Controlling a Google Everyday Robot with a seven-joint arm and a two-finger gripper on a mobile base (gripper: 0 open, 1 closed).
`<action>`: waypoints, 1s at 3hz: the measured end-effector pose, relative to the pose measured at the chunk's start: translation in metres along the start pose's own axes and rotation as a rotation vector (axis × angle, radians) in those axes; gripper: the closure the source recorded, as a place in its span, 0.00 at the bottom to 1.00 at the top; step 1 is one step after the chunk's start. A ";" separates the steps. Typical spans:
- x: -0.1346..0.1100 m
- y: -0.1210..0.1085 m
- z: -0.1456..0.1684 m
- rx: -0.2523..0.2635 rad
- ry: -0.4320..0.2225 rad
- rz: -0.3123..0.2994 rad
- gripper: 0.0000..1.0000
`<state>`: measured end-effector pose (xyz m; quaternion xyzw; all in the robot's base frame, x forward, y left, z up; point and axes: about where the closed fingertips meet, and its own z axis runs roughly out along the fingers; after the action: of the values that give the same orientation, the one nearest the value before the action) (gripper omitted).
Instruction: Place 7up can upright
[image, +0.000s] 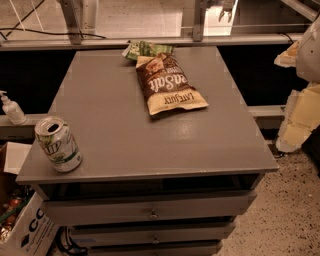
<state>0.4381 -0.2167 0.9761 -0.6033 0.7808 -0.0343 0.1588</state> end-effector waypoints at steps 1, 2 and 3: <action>0.000 0.000 0.000 0.000 0.000 0.000 0.00; -0.004 0.007 0.006 -0.018 -0.069 0.016 0.00; -0.020 0.027 0.021 -0.057 -0.208 0.029 0.00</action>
Offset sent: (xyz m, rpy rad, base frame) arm -0.0121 0.0185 -0.0253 0.2297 0.0260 0.0195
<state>0.4238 -0.1877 0.9538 -0.5964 0.7695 0.0533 0.2223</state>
